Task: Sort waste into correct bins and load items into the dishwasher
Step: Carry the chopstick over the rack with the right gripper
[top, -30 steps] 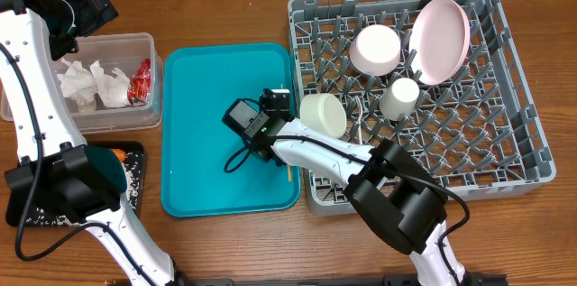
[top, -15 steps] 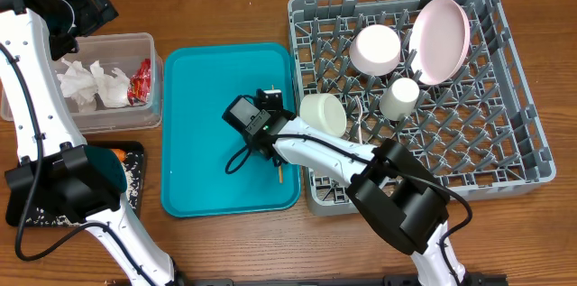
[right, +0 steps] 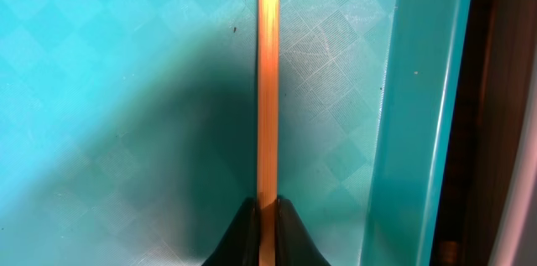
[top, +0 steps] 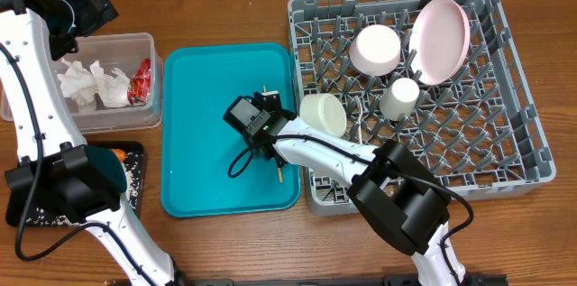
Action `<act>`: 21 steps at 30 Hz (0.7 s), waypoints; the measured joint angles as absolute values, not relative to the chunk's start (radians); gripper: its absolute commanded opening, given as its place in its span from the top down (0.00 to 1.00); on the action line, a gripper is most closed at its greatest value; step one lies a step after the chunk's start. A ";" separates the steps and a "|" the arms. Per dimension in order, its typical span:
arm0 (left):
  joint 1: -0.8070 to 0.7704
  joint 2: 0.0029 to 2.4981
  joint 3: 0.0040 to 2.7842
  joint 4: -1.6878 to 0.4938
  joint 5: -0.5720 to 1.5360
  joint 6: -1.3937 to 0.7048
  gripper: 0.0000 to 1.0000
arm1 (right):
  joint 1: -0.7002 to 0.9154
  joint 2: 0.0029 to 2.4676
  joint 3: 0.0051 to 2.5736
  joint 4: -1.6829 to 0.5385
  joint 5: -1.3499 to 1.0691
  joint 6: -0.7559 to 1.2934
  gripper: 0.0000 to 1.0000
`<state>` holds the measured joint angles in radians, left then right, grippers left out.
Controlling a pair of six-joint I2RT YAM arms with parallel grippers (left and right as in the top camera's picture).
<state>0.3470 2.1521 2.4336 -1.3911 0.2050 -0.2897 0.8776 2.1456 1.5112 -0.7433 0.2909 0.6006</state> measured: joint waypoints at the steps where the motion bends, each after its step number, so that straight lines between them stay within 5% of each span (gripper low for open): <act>1: 0.347 2.152 2.434 -1.391 0.205 -0.290 0.00 | 0.878 2.146 1.512 -0.744 0.291 0.597 0.96; 21: 0.347 2.152 2.434 -1.391 0.205 -0.290 0.00 | 0.833 1.926 1.657 -1.023 0.192 0.402 0.96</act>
<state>0.3470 2.1521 2.4336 -1.3907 0.2047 -0.2901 0.8333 1.9259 1.6566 -1.0229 0.1917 0.4019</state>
